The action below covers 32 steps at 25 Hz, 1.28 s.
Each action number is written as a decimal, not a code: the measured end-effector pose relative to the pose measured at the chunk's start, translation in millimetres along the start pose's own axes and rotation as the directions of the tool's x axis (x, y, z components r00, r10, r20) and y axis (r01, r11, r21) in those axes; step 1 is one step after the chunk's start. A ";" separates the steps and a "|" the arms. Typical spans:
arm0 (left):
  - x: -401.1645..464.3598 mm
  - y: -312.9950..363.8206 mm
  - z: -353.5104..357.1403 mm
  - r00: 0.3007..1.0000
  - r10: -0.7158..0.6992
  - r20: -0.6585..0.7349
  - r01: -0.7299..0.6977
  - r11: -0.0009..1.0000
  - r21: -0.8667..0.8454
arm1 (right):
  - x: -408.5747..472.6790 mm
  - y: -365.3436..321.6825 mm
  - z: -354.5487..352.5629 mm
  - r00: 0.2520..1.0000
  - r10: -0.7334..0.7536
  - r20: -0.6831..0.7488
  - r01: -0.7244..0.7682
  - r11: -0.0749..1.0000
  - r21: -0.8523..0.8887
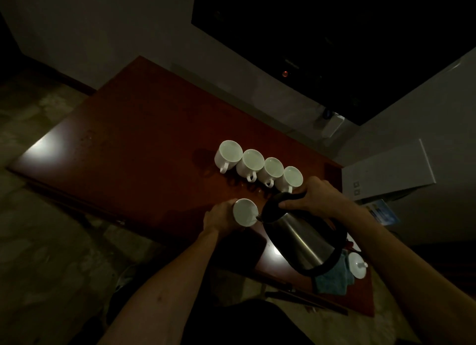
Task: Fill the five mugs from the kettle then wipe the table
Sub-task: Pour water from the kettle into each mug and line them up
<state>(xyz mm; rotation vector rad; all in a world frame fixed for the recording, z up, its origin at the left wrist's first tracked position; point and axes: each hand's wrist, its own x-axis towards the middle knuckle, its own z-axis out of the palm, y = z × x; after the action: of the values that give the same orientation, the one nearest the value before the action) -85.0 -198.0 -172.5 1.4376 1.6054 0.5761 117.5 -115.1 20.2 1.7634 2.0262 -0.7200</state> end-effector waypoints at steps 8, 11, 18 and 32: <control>-1.1 -0.7 -0.1 1.000 0.000 -0.007 -0.001 0.998 -0.057 | -0.7 -1.0 -0.7 1.000 -0.005 -0.013 0.005 1.000 -0.007; -2.5 -0.9 0.2 1.000 0.013 -0.021 -0.014 0.999 -0.050 | -1.8 -4.8 -2.8 1.000 -0.013 -0.006 0.013 1.000 0.008; -3.5 0.4 -3.7 1.000 0.029 -0.013 -0.029 0.999 -0.031 | -1.9 -10.0 -5.7 1.000 -0.018 -0.006 0.018 1.000 0.009; 0.1 -2.5 -1.8 0.999 0.024 -0.024 -0.025 1.000 -0.019 | 1.6 -7.6 -7.4 1.000 -0.006 0.006 0.006 1.000 0.012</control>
<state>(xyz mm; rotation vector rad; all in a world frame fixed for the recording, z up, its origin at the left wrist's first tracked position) -87.8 -198.0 -173.7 1.4429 1.5988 0.6235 110.1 -110.1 26.4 1.7604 2.0282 -0.7403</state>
